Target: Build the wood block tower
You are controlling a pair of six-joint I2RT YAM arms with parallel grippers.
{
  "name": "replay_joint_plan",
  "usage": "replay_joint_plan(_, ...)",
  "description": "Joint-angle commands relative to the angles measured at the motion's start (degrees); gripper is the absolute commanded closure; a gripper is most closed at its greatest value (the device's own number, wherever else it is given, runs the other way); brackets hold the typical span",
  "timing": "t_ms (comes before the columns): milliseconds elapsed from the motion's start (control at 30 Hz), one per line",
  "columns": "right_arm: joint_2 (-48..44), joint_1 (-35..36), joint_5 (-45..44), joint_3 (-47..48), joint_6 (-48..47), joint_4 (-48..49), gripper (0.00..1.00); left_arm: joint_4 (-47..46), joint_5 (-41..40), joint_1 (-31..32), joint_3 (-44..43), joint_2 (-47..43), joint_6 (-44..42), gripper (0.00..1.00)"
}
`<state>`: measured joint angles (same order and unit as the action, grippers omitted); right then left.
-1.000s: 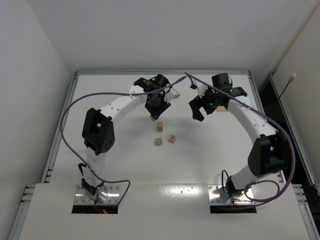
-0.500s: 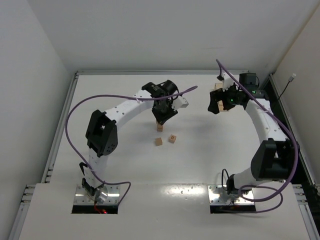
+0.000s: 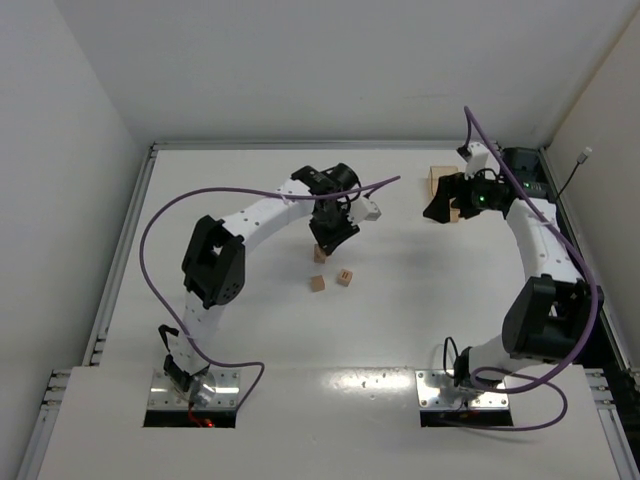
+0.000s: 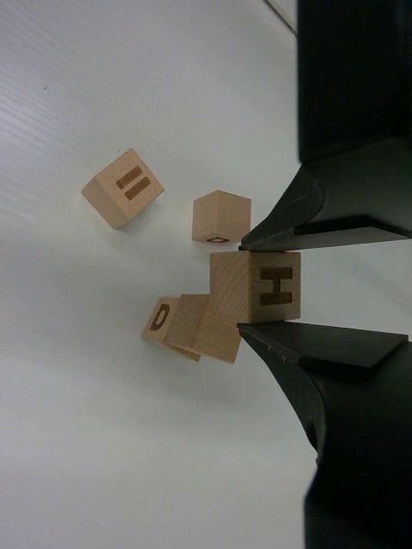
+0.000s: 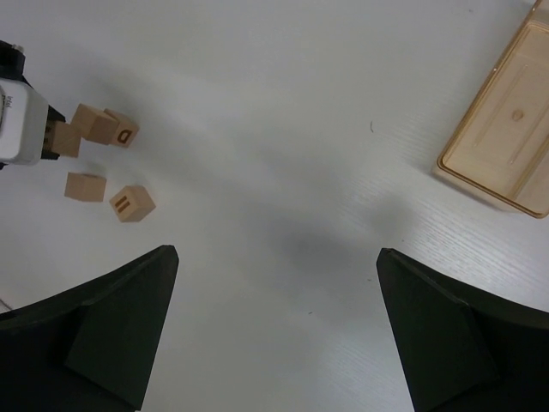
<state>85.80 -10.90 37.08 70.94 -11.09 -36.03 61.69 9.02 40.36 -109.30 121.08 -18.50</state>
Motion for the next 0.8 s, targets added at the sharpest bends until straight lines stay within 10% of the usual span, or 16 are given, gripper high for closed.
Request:
replay_joint_plan(0, 0.5, -0.8, 4.5, -0.2, 0.5, 1.8, 0.0, -0.3, 1.6, -1.0, -3.3, 0.1, -0.2, 1.0)
replay_joint_plan(767, 2.1, -0.8, 6.1, -0.2, 0.5, 1.8, 0.0, -0.3, 1.7, -3.1, -3.8, 1.2, 0.9, 1.0)
